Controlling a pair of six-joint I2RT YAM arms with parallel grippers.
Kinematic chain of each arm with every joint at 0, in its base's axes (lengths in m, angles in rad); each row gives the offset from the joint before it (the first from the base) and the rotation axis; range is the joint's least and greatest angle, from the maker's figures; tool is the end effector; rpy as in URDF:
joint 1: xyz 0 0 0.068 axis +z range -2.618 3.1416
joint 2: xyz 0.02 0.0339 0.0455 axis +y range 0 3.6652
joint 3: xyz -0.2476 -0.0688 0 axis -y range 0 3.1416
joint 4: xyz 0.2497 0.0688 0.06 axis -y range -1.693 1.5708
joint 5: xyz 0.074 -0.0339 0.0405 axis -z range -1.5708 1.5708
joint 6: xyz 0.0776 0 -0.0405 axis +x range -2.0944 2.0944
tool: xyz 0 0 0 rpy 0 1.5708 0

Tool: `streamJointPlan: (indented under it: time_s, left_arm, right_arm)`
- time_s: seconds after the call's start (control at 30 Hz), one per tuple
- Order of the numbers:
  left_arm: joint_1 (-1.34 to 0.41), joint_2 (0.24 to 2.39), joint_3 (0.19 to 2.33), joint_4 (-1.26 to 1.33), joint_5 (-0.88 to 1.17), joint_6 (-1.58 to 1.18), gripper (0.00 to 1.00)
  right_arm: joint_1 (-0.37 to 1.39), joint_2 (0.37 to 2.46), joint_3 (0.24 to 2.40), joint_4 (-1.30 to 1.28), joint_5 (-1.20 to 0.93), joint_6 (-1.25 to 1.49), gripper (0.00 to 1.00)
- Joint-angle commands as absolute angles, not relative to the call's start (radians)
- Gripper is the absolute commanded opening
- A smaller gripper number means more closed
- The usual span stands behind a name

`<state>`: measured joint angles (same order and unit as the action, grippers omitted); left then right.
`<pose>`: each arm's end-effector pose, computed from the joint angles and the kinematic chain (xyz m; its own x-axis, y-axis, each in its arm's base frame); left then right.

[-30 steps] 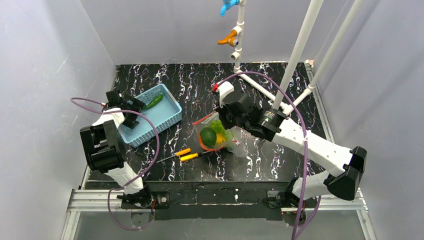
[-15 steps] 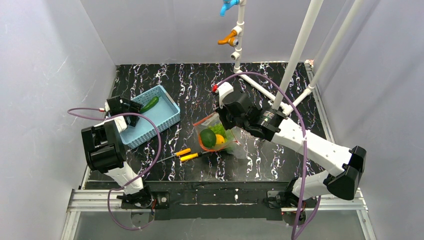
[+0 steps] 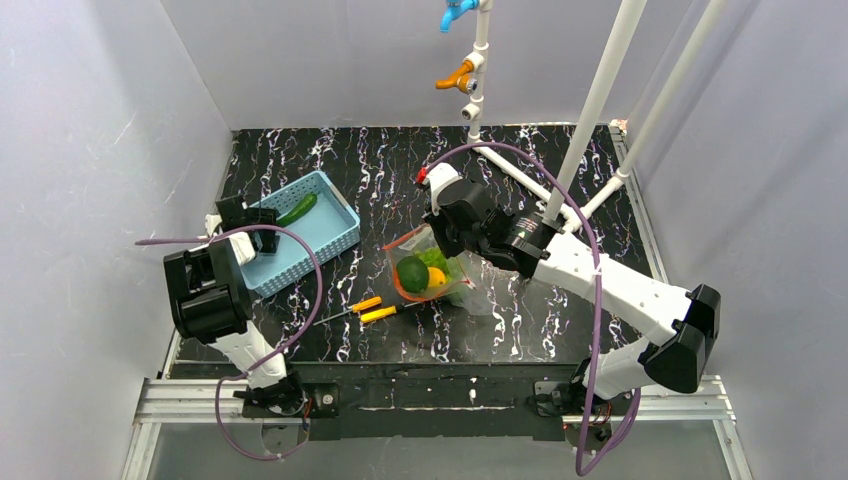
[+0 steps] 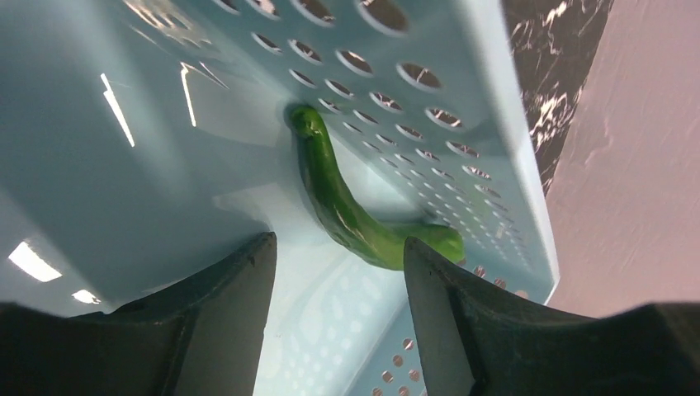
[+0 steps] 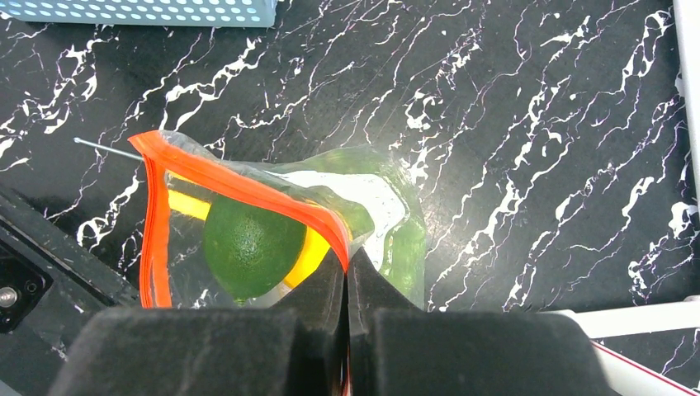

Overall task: Place the food in the zip-top bag and seal the zipper
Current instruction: Pick up the fake vegetable from the bin.

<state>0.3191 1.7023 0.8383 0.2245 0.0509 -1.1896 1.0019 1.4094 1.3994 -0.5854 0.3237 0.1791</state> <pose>0.3638 0.1160 0.1176 0.0440 -0.9618 -0.2703 -0.6281 0.1838 -0.7561 0.2108 0.2838 0.3326 -0.4143 -0.3344 -0.8465 -0.5925 0.8050 -0.0280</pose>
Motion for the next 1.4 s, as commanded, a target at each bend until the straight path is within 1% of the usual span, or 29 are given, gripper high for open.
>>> streamJointPlan:
  time_s: [0.0, 0.23, 0.4, 0.53, 0.67, 0.93, 1.03, 1.1, 1.2, 1.27, 1.37]
  left_arm:
    - [0.322, 1.703, 0.835, 0.179, -0.048, -1.315, 0.56]
    - [0.292, 1.708, 0.839, 0.138, -0.135, -1.37, 0.54]
    - [0.281, 1.745, 0.857, 0.123, -0.152, -1.399, 0.51]
    - [0.279, 1.758, 0.863, 0.138, -0.166, -1.382, 0.51]
    - [0.277, 1.77, 0.858, 0.164, -0.169, -1.369, 0.46]
    - [0.274, 1.791, 0.841, 0.196, -0.166, -1.379, 0.42]
    - [0.275, 1.799, 0.837, 0.211, -0.159, -1.373, 0.39]
    - [0.275, 1.8, 0.83, 0.215, -0.159, -1.373, 0.36]
    - [0.275, 1.799, 0.817, 0.242, -0.151, -1.361, 0.26]
    - [0.275, 1.796, 0.813, 0.258, -0.144, -1.342, 0.22]
    - [0.274, 1.778, 0.796, 0.313, -0.142, -1.303, 0.08]
  right_arm:
    - [1.007, 1.403, 1.455, -0.548, 0.34, 0.163, 0.01]
    - [1.007, 1.399, 1.44, -0.539, 0.354, 0.153, 0.01]
    - [1.007, 1.391, 1.427, -0.533, 0.358, 0.153, 0.01]
    - [1.007, 1.383, 1.414, -0.529, 0.353, 0.155, 0.01]
    - [1.007, 1.382, 1.407, -0.524, 0.344, 0.158, 0.01]
    - [1.008, 1.38, 1.4, -0.519, 0.338, 0.163, 0.01]
    - [1.007, 1.378, 1.399, -0.519, 0.339, 0.165, 0.01]
    - [1.008, 1.378, 1.397, -0.517, 0.341, 0.164, 0.01]
    - [1.007, 1.378, 1.396, -0.518, 0.341, 0.165, 0.01]
    - [1.008, 1.378, 1.397, -0.516, 0.343, 0.165, 0.01]
    - [1.008, 1.378, 1.394, -0.517, 0.342, 0.165, 0.01]
